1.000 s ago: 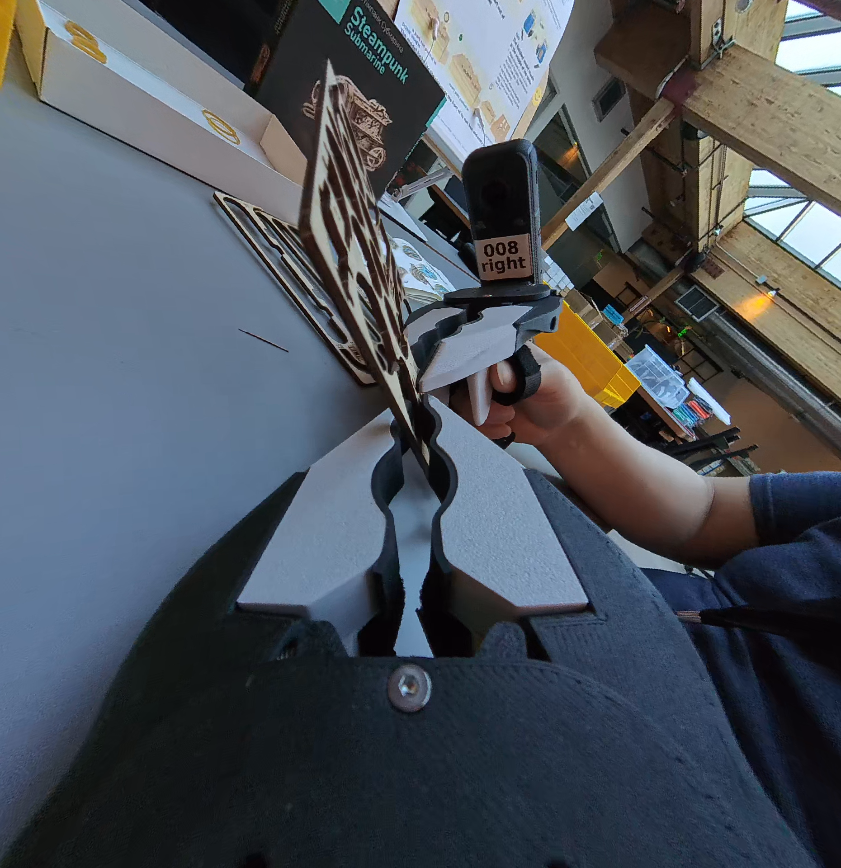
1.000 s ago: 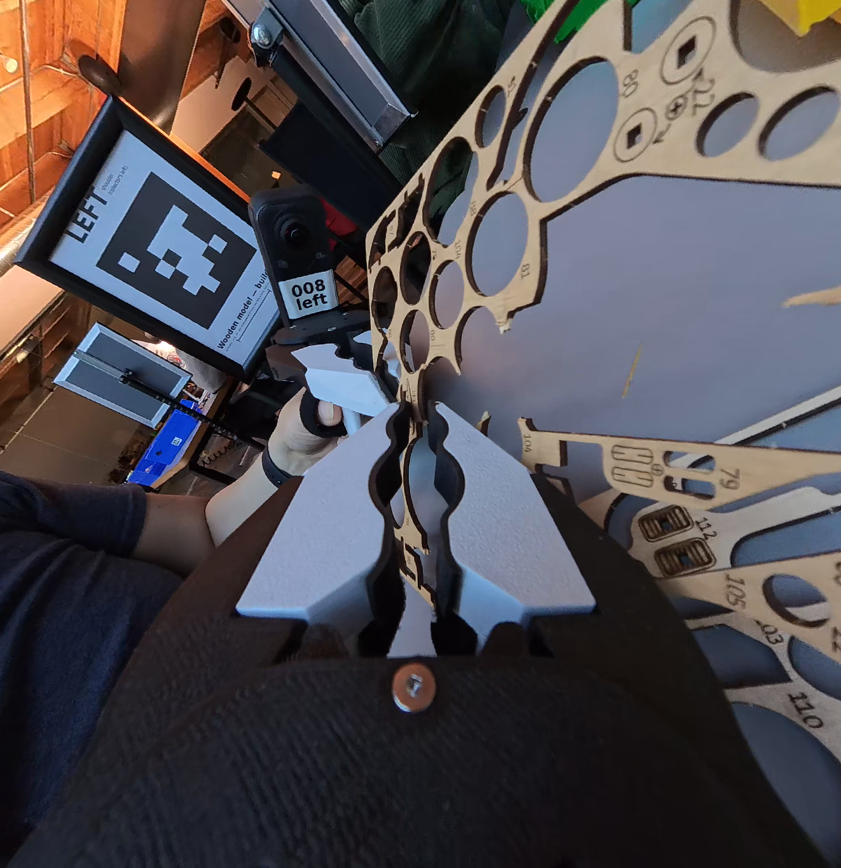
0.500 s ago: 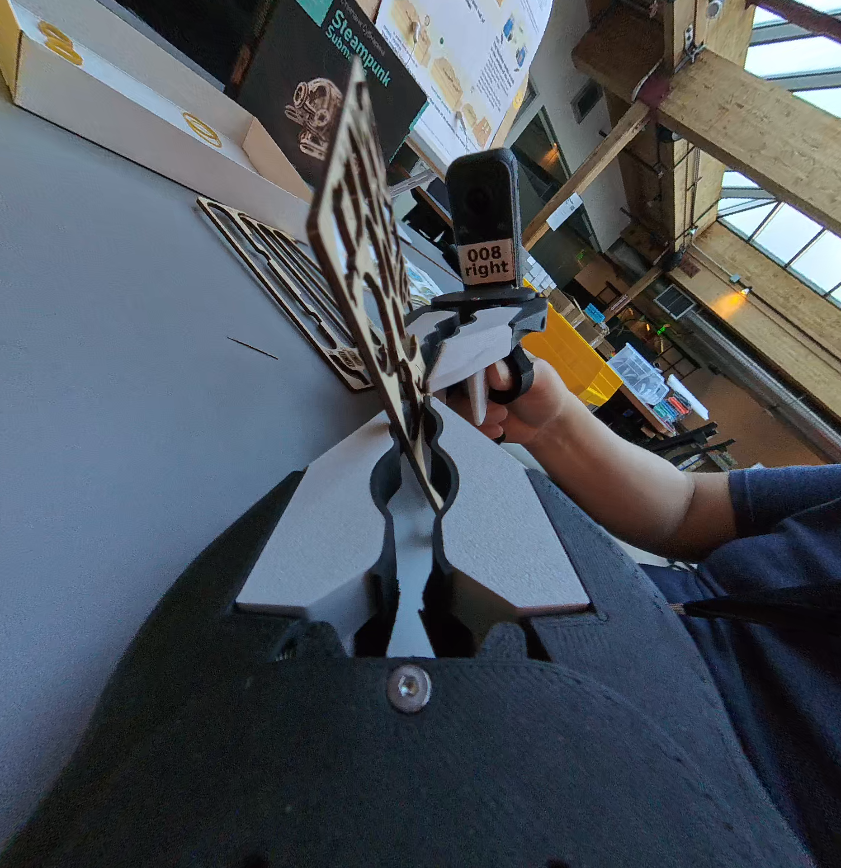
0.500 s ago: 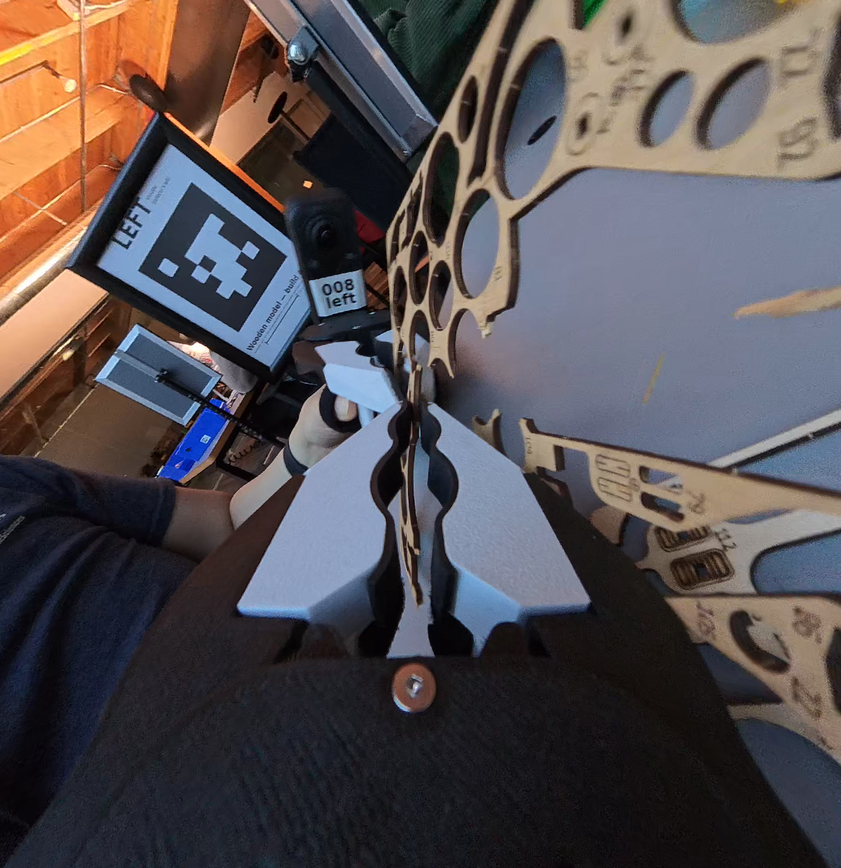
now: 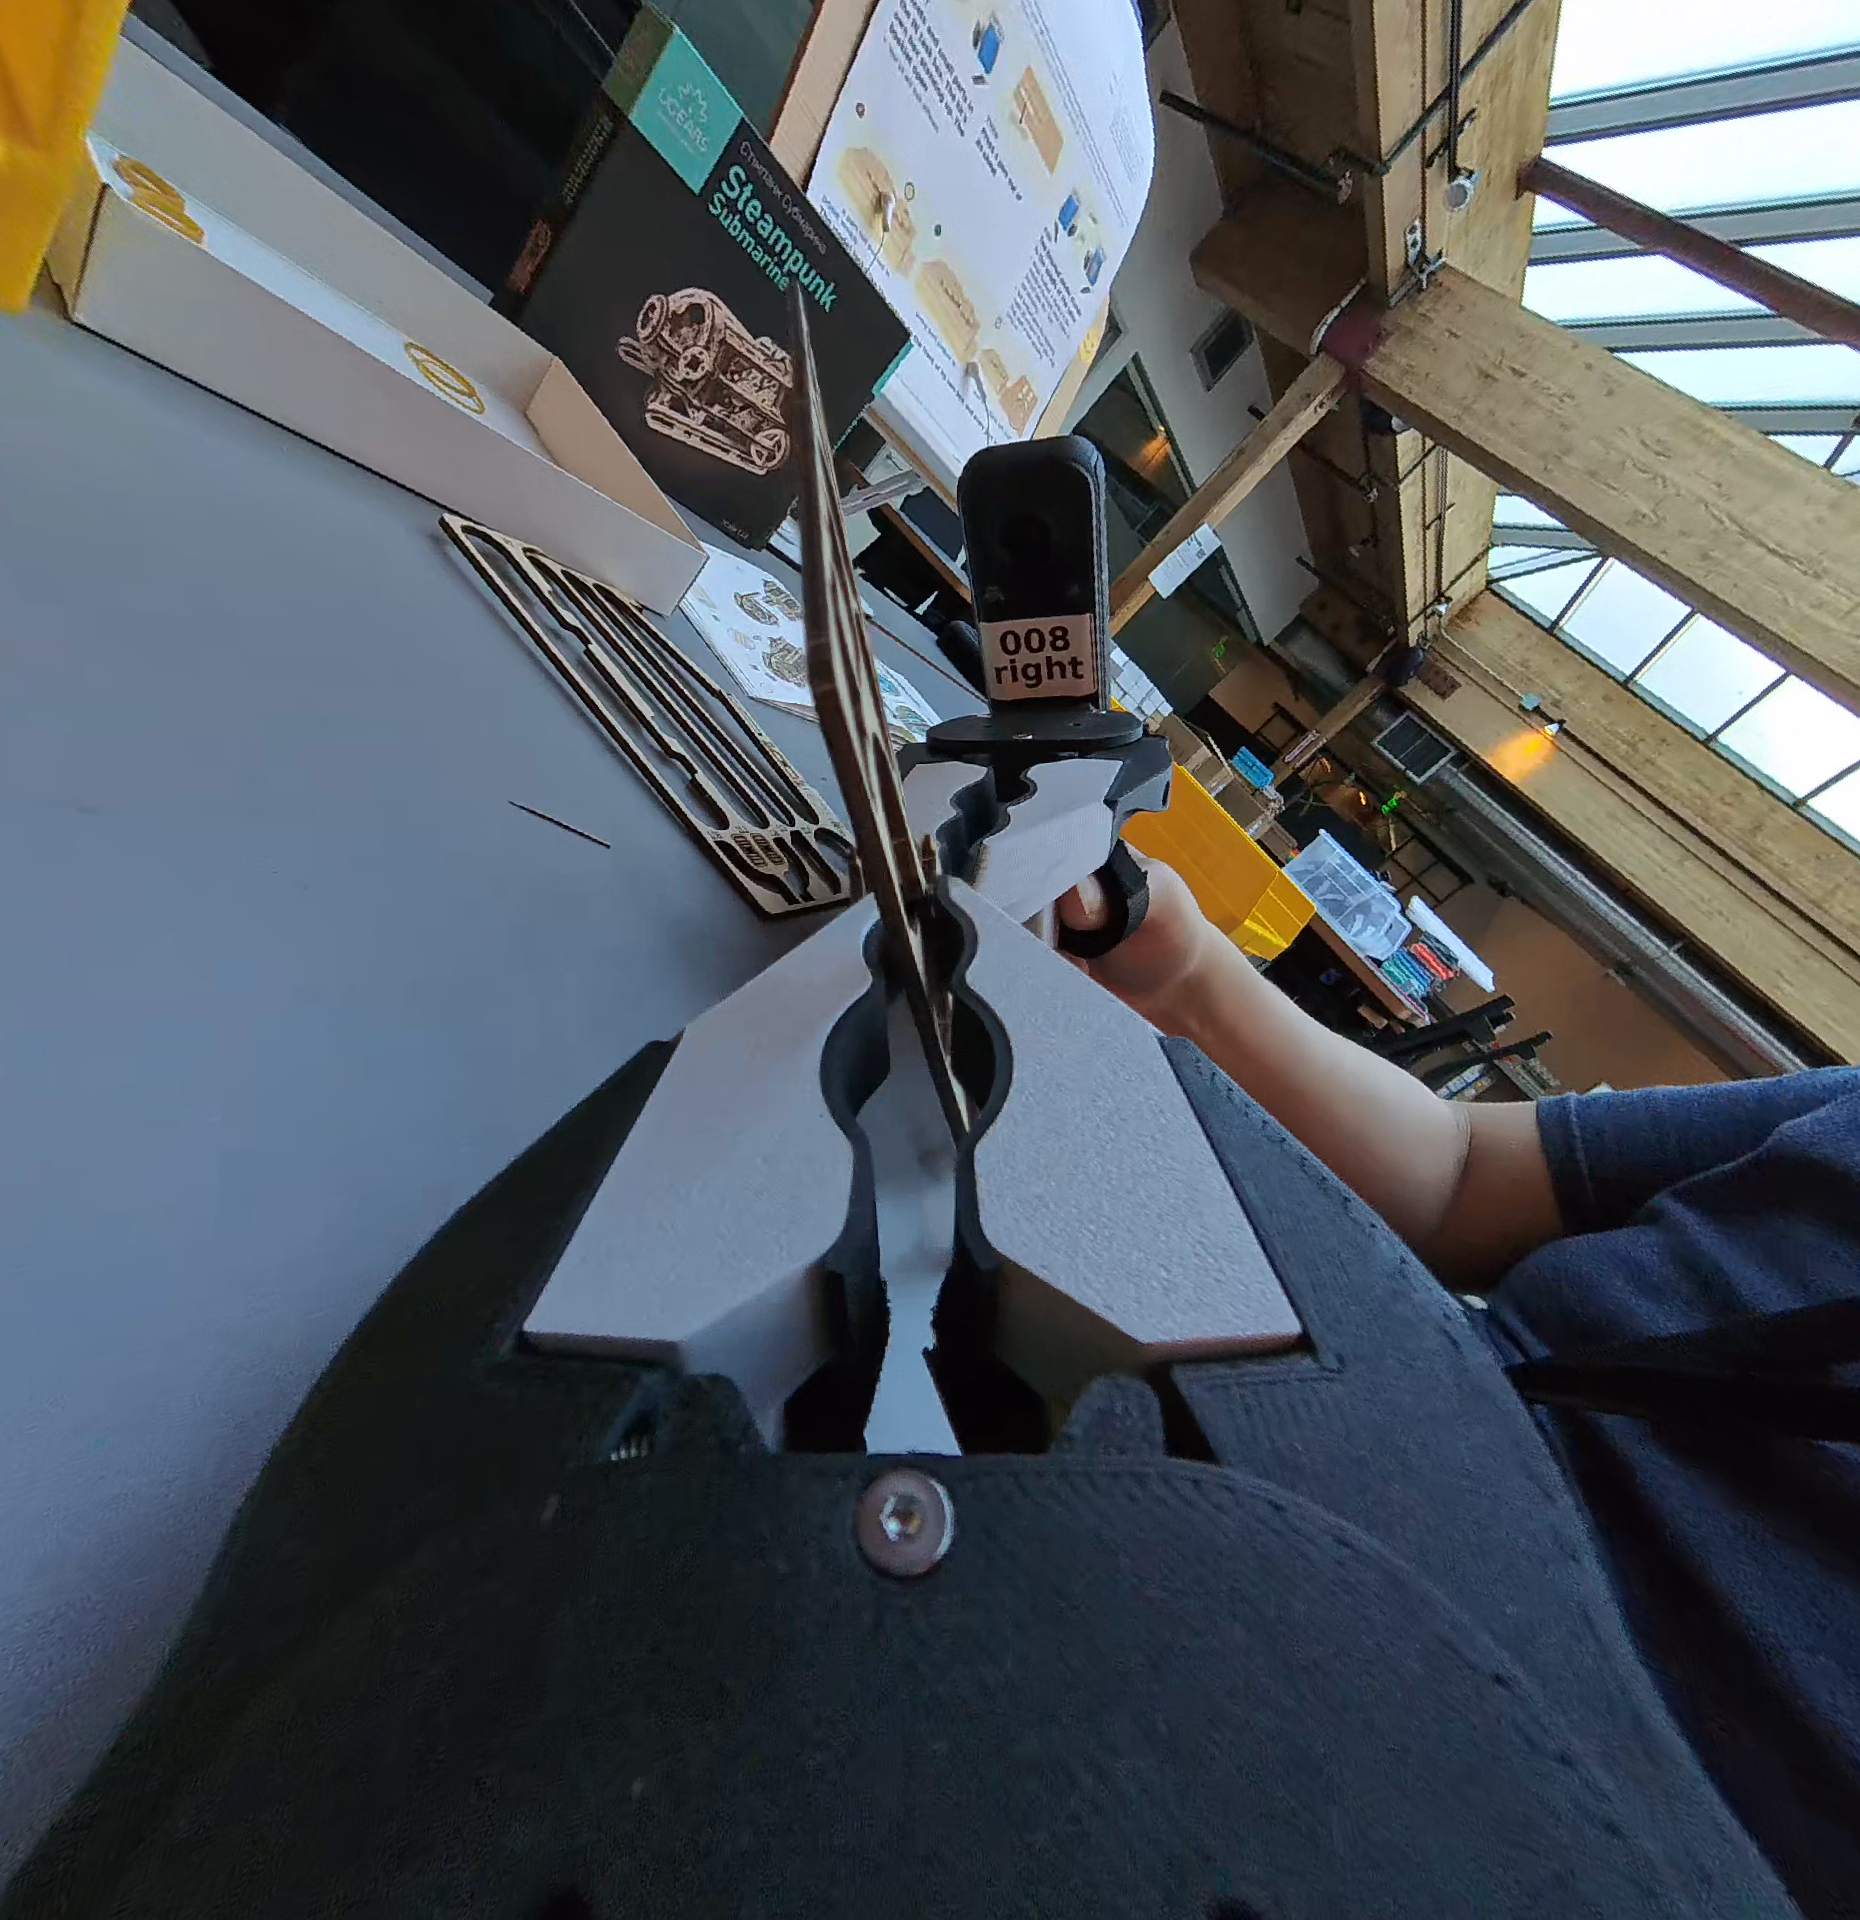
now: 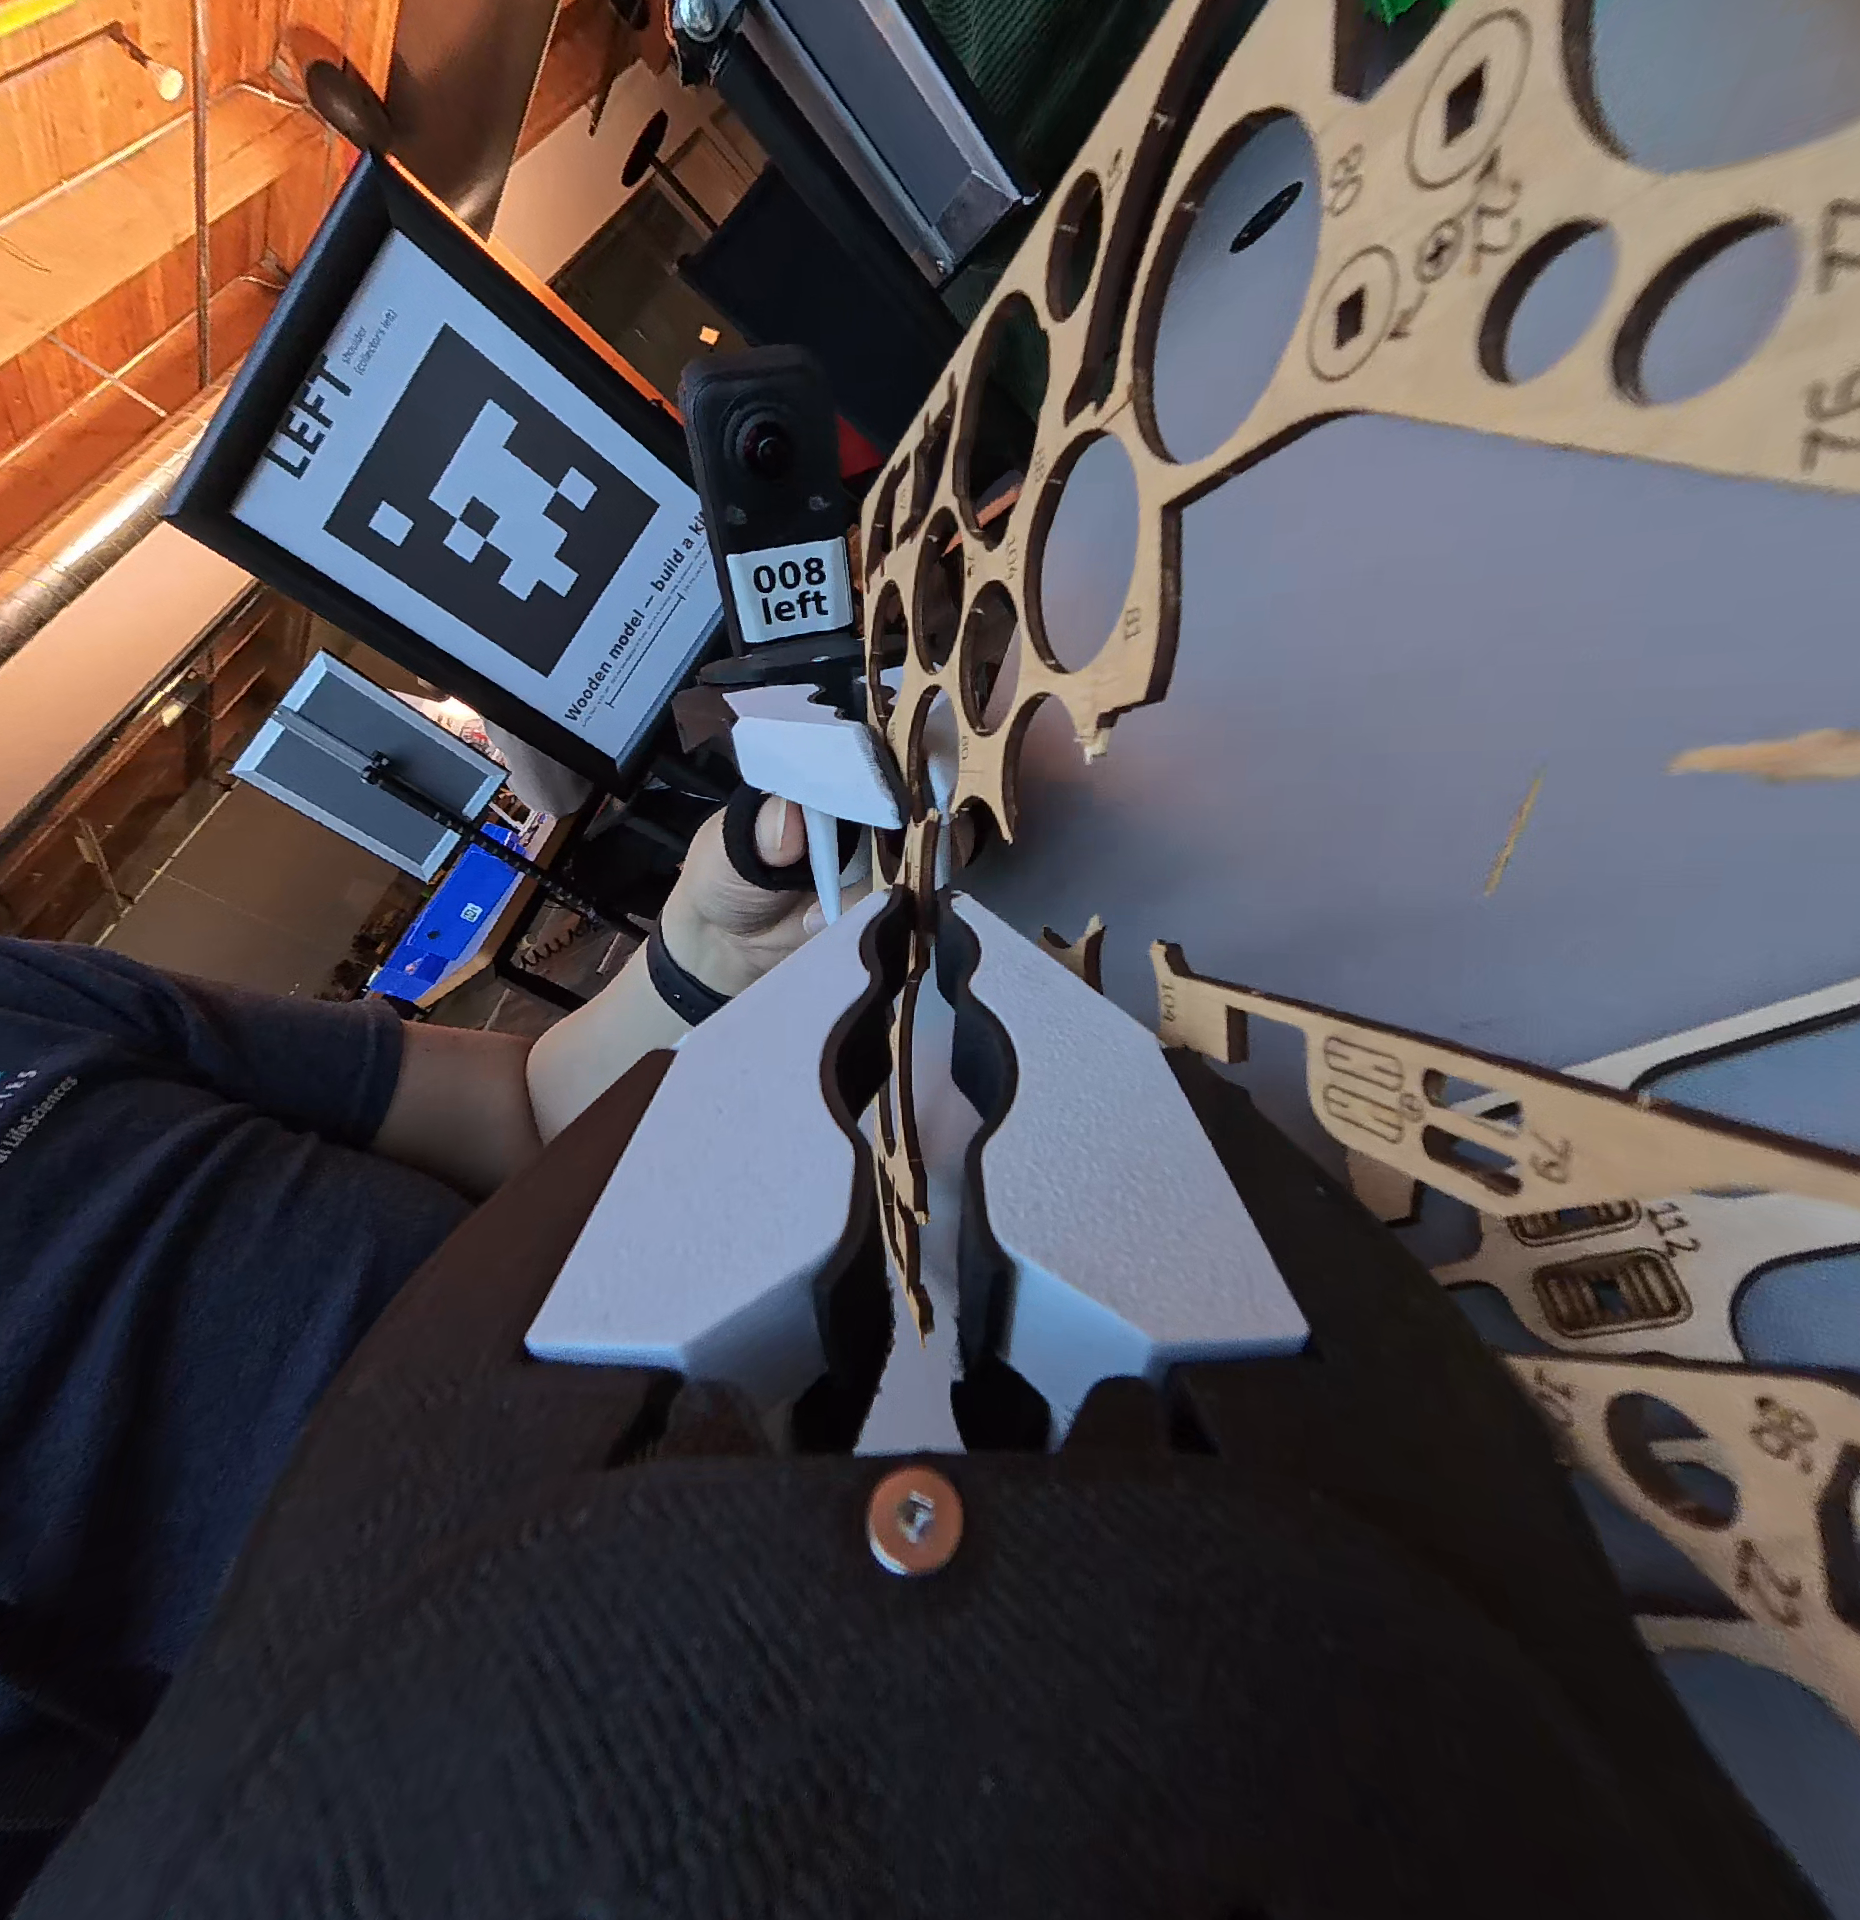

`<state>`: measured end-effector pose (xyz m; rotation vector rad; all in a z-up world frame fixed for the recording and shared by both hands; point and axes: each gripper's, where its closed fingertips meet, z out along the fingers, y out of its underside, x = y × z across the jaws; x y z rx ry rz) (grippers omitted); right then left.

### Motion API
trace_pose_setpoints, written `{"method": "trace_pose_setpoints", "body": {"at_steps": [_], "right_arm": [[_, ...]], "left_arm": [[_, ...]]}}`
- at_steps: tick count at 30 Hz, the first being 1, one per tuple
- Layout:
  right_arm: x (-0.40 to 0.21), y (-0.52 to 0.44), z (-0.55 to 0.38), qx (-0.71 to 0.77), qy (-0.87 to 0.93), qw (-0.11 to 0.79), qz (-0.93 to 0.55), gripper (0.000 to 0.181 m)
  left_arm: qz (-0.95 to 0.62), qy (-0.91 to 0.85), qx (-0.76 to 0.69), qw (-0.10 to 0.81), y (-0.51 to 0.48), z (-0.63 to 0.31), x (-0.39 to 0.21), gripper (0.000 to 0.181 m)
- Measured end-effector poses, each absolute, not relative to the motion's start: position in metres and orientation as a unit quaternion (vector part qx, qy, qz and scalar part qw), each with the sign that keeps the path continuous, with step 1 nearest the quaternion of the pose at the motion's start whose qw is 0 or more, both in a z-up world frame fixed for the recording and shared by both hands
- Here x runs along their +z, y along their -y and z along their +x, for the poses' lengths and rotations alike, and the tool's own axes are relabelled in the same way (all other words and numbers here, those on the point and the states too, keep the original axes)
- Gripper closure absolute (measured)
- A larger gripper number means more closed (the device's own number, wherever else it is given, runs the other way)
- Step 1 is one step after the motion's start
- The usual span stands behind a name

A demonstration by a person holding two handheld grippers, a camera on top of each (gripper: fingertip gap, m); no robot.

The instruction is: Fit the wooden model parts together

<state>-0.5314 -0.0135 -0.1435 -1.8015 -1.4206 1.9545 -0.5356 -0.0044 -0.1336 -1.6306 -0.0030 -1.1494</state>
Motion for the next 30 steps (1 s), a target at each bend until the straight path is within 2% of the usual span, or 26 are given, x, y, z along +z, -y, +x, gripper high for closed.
{"method": "trace_pose_setpoints", "body": {"at_steps": [30], "right_arm": [[-0.156, 0.010, -0.536, 0.618, 0.468, 0.060, -0.629, 0.176]], "left_arm": [[-0.706, 0.016, -0.457, 0.541, 0.002, -0.535, -0.143, 0.181]]}}
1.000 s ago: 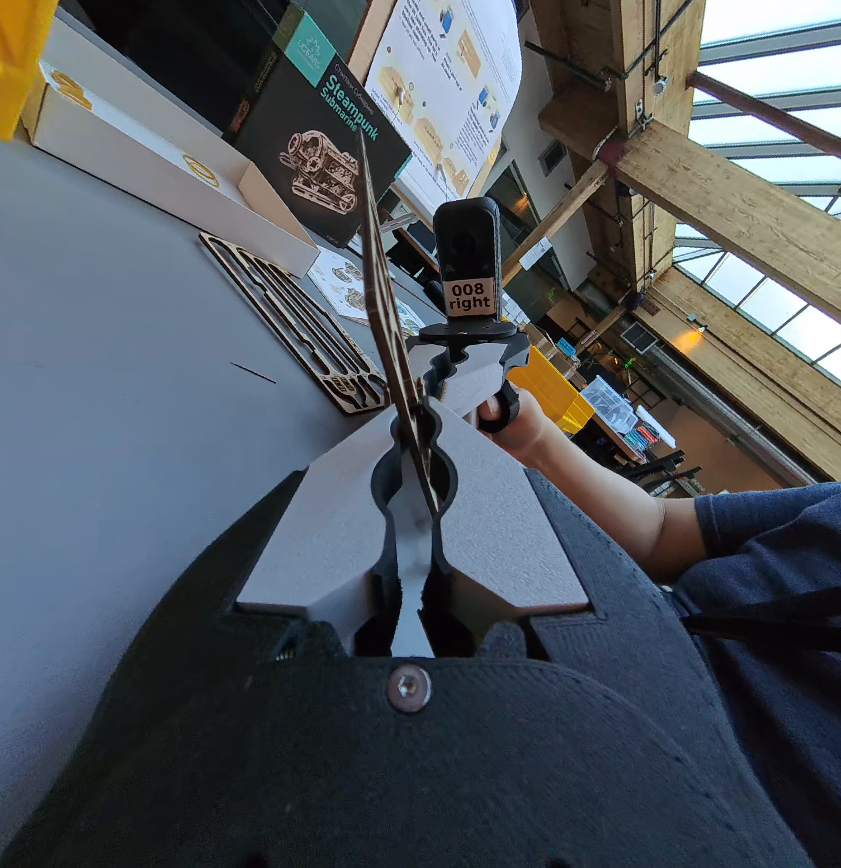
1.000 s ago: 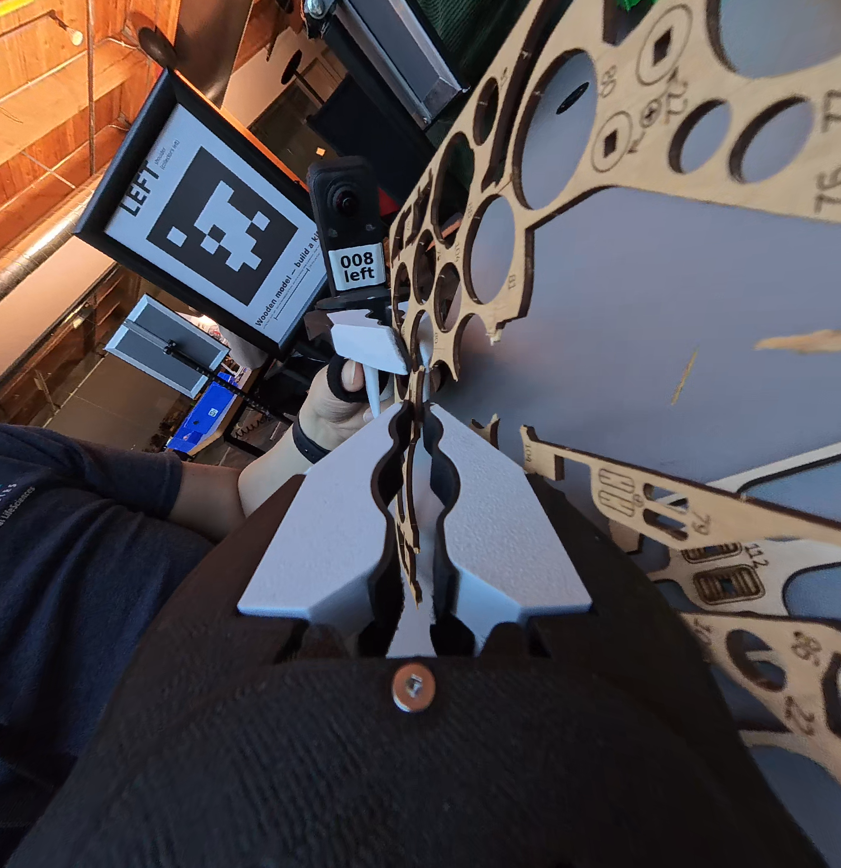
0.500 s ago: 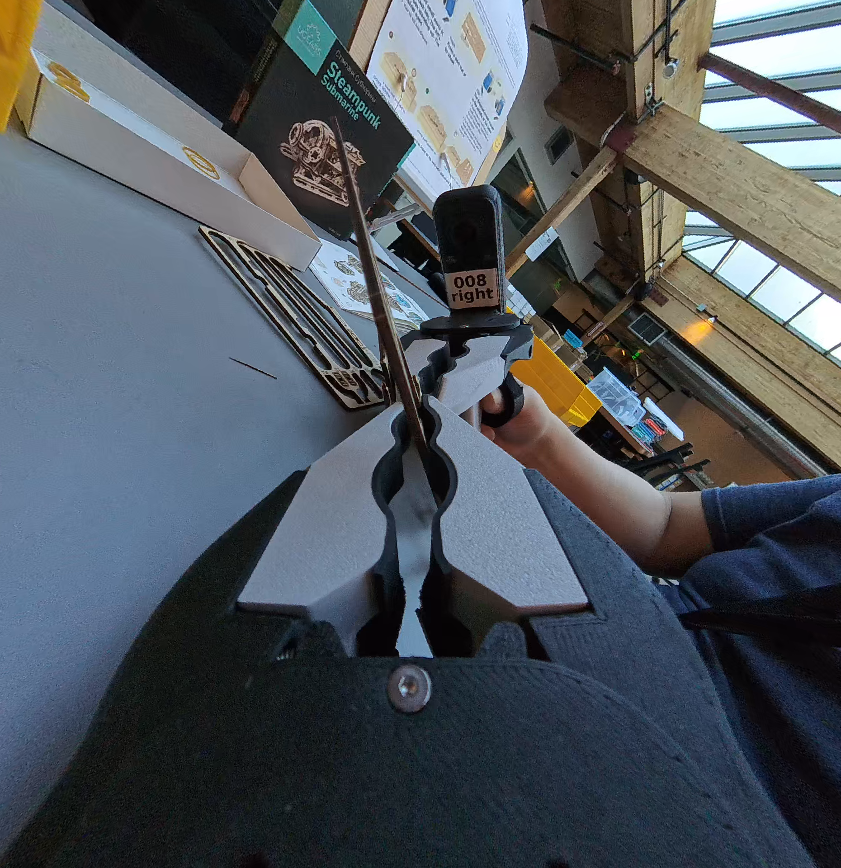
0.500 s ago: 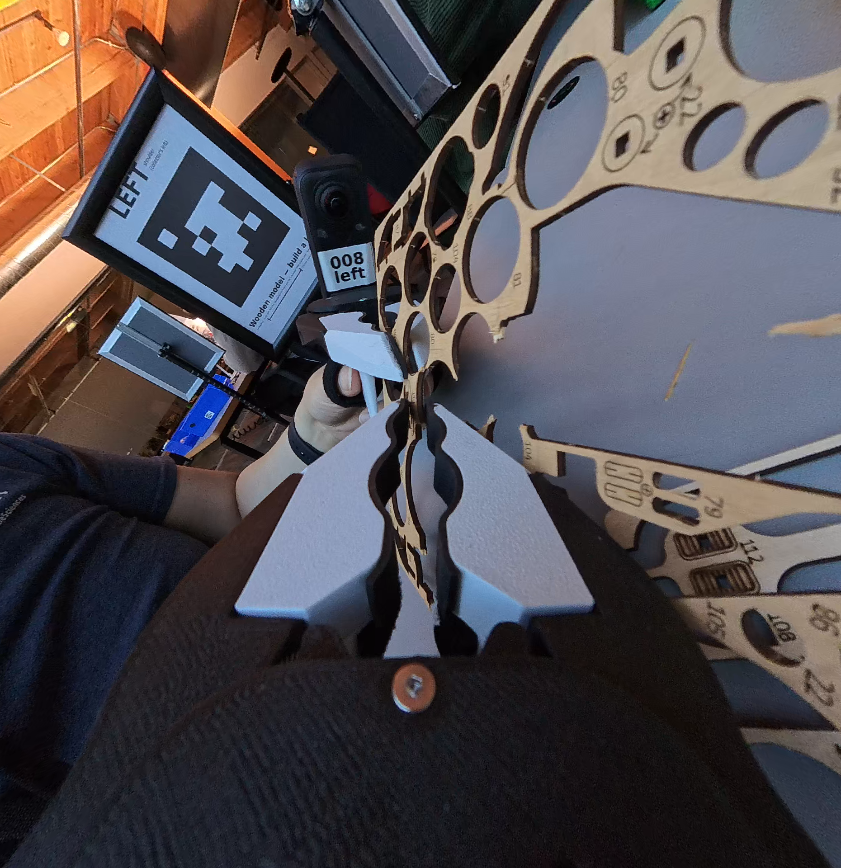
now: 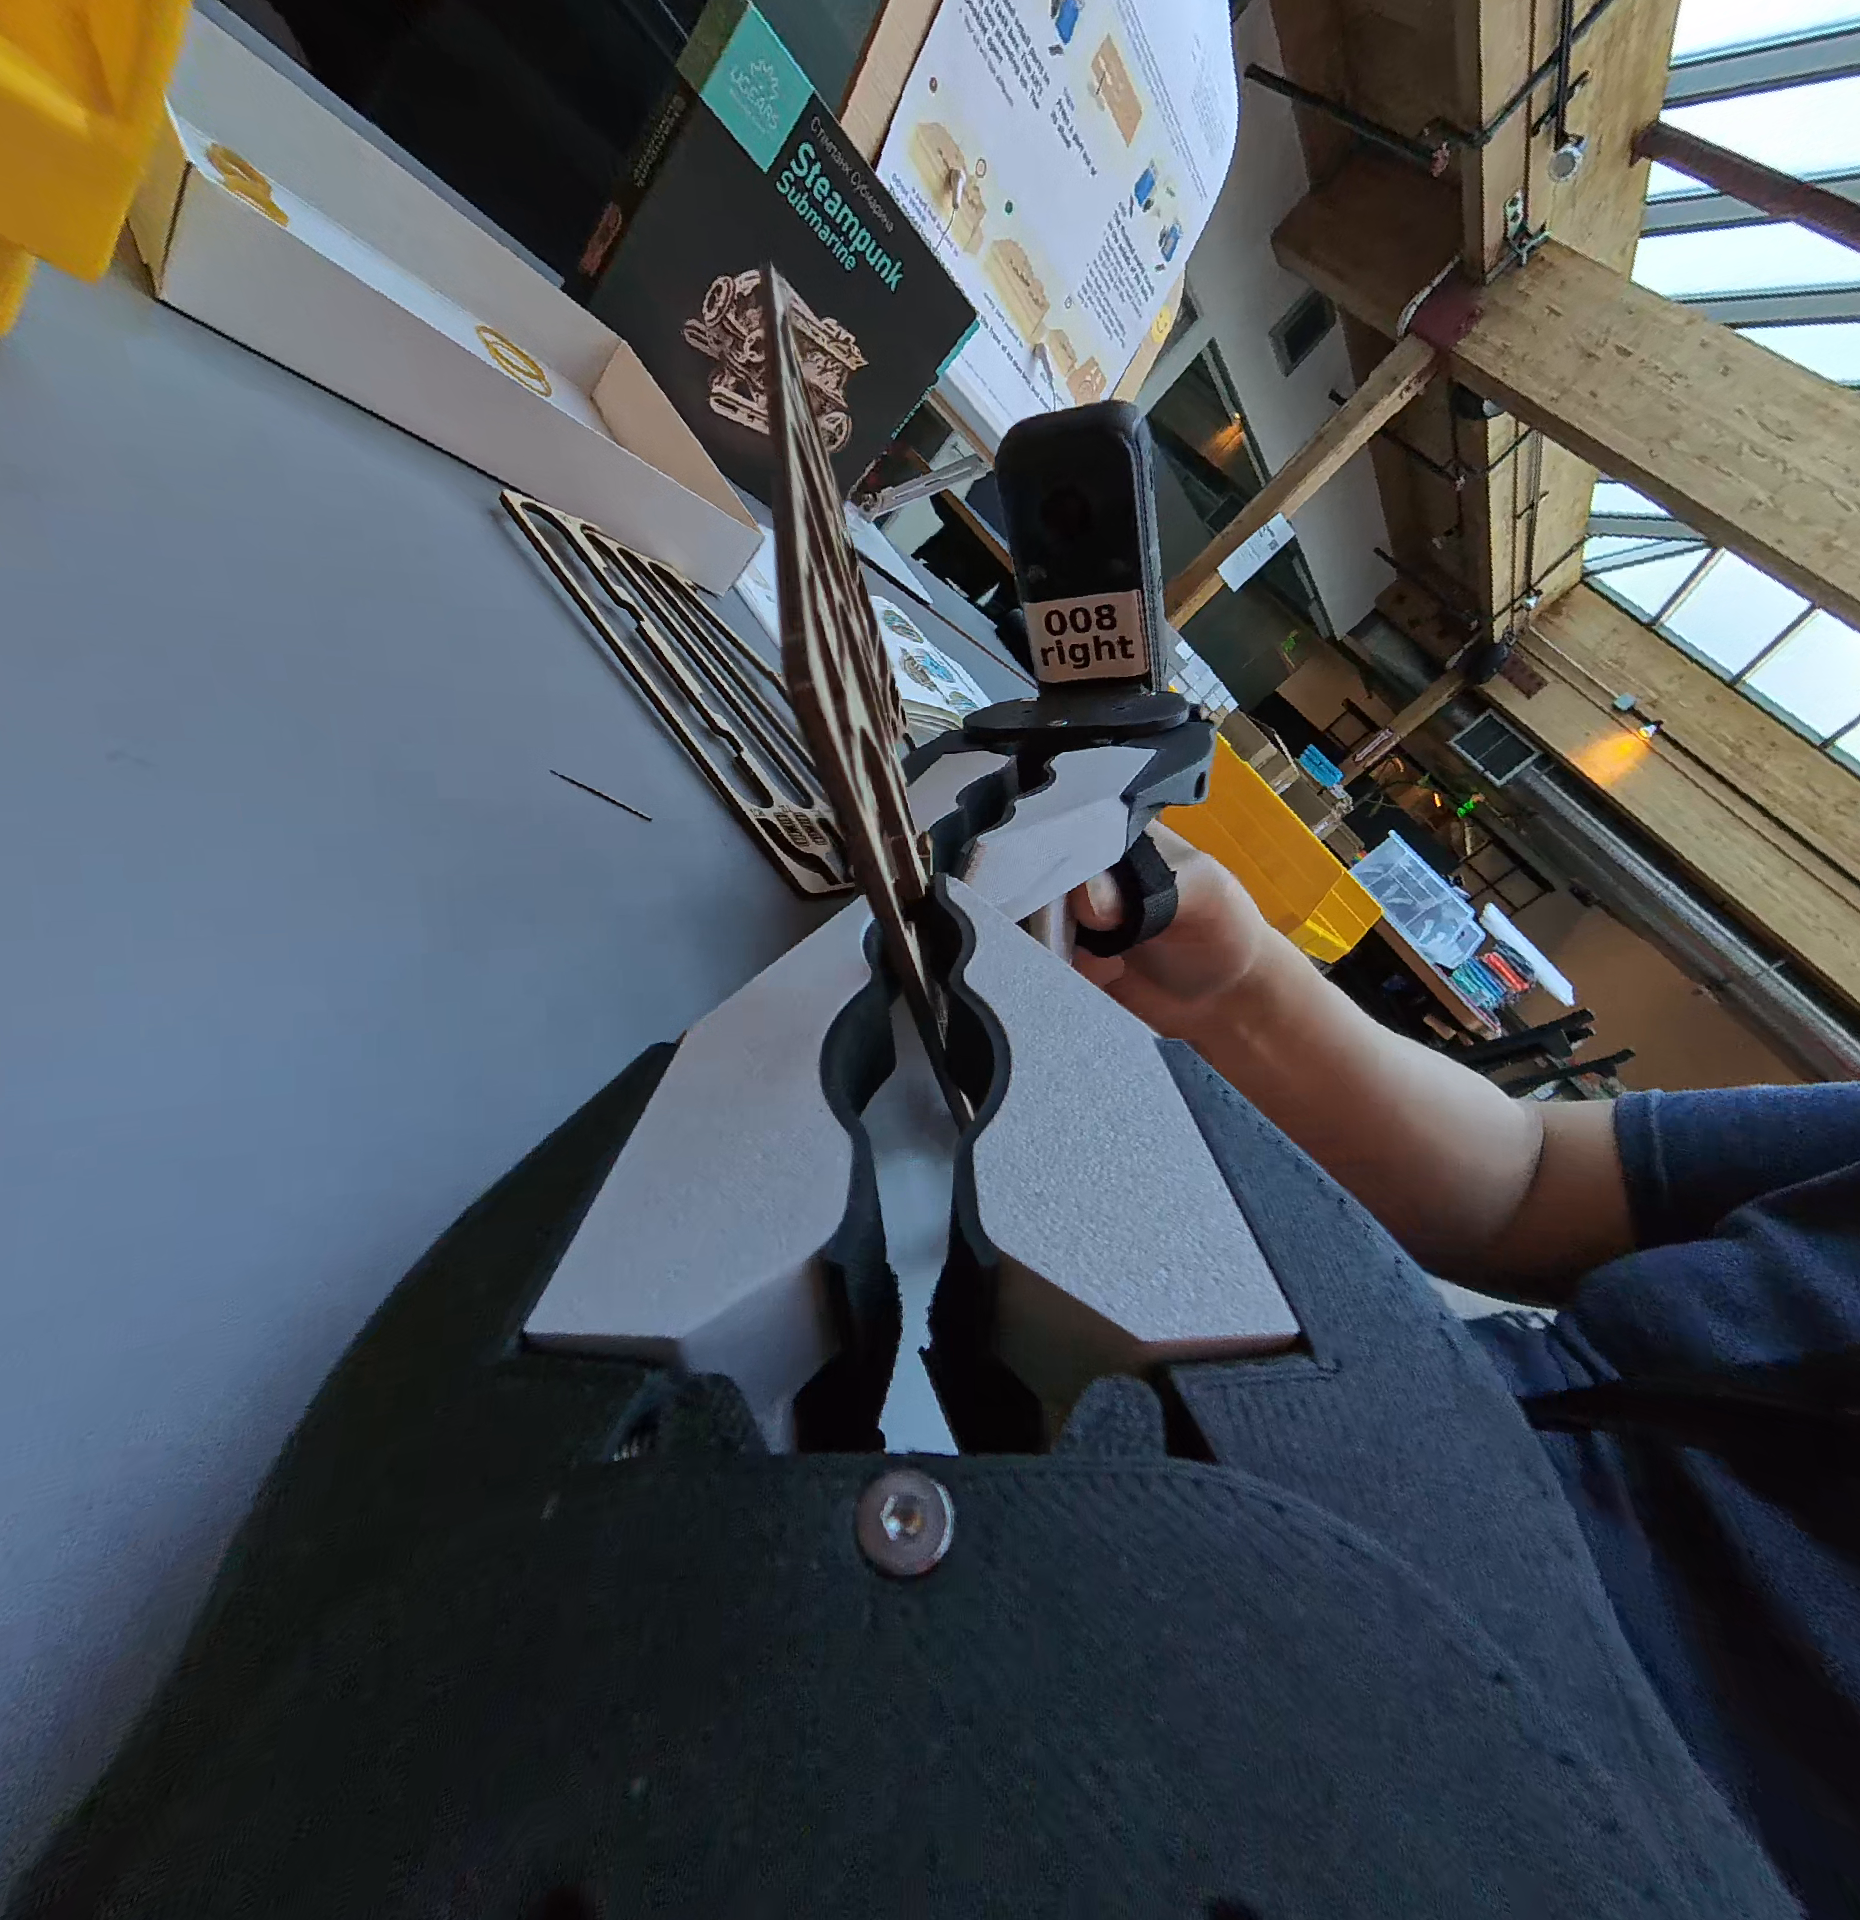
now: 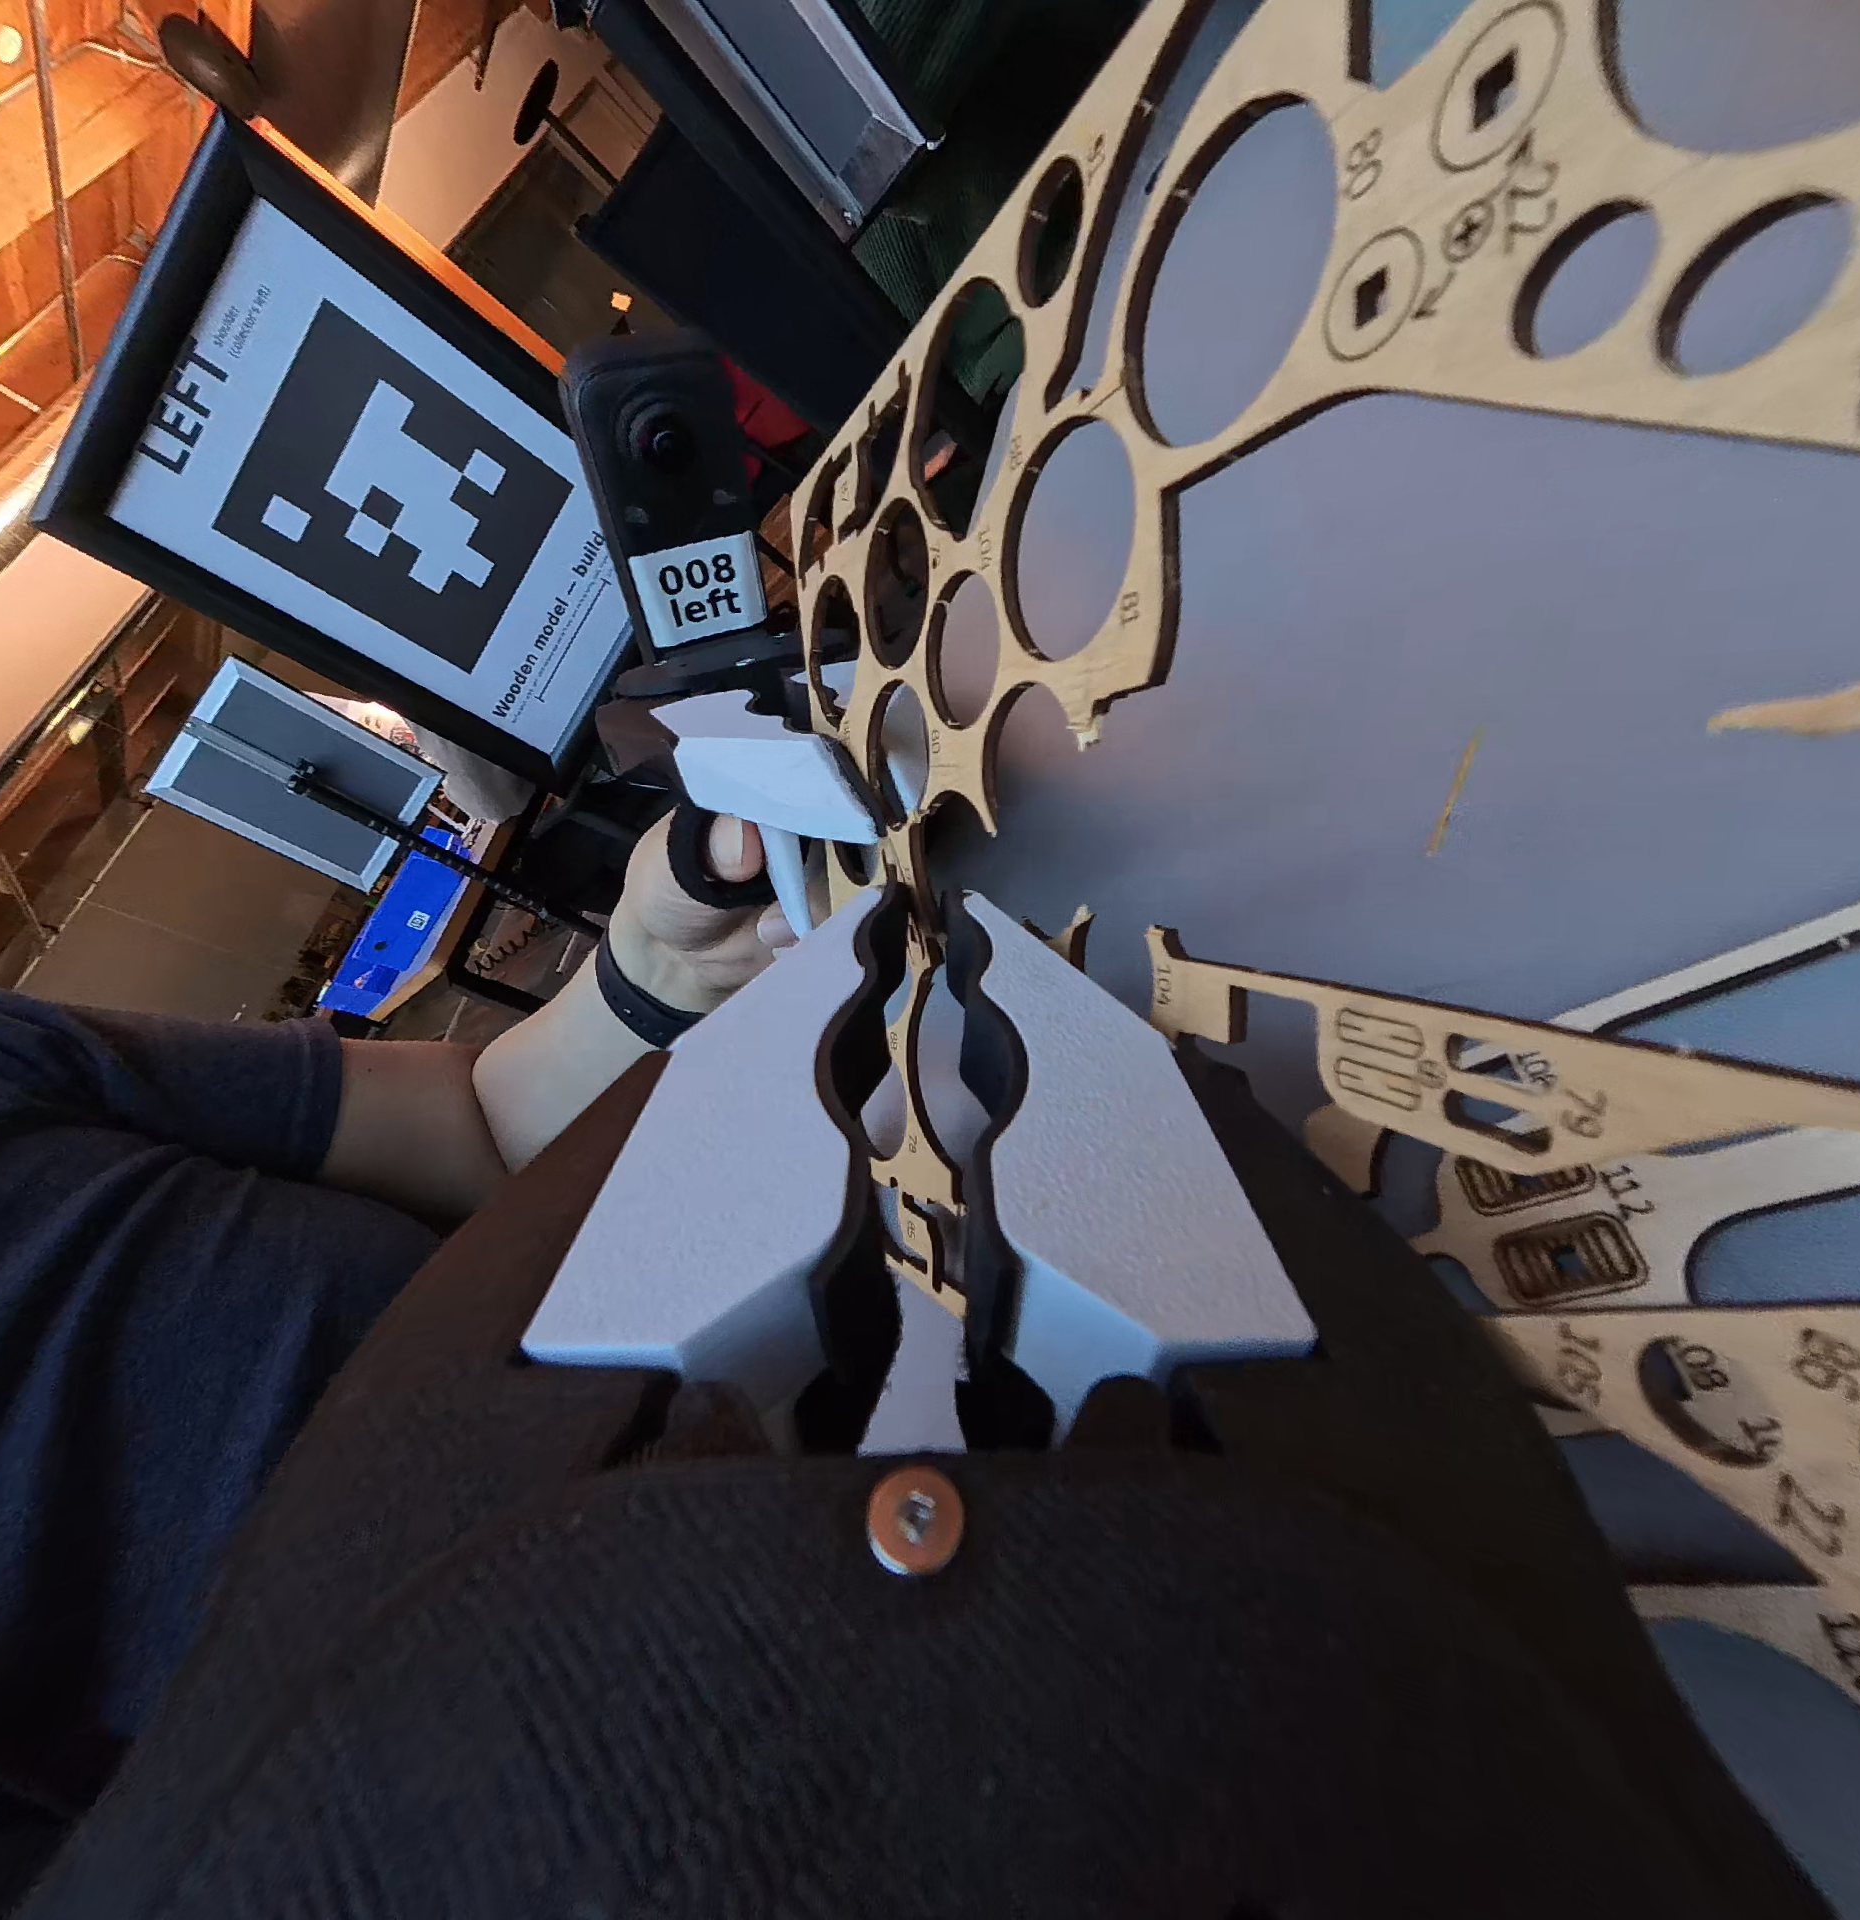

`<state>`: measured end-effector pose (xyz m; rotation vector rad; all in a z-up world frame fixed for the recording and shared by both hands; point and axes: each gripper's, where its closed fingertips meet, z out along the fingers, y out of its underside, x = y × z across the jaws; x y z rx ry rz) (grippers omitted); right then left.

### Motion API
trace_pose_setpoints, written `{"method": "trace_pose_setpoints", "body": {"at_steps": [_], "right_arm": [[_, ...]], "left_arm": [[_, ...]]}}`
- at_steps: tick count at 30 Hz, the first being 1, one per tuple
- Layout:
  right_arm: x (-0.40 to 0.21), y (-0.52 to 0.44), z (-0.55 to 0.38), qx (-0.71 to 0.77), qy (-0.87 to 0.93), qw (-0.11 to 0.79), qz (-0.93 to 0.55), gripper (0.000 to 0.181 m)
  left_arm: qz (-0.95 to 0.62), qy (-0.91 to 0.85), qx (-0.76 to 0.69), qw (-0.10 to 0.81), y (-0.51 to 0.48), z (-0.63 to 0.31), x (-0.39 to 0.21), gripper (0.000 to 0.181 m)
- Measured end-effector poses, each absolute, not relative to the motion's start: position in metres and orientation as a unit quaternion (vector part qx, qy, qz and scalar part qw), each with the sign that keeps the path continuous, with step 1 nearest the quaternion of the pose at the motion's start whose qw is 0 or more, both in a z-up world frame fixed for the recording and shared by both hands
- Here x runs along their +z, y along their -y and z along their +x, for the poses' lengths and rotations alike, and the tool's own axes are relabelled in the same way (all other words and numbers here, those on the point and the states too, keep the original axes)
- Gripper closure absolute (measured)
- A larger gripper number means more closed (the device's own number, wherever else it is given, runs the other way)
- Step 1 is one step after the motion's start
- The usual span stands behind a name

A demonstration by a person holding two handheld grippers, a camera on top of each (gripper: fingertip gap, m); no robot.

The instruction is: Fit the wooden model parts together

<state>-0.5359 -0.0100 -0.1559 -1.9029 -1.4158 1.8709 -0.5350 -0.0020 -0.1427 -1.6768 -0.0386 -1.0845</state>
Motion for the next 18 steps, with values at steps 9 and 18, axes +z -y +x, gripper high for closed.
{"method": "trace_pose_setpoints", "body": {"at_steps": [9, 18], "right_arm": [[-0.147, 0.007, -0.534, 0.646, 0.447, 0.052, -0.617, 0.170], [-0.132, -0.010, -0.531, 0.670, 0.402, 0.122, -0.612, 0.175]], "left_arm": [[-0.701, 0.030, -0.471, 0.534, -0.002, -0.538, -0.141, 0.180], [-0.675, 0.055, -0.478, 0.559, -0.002, -0.545, -0.133, 0.181]]}}
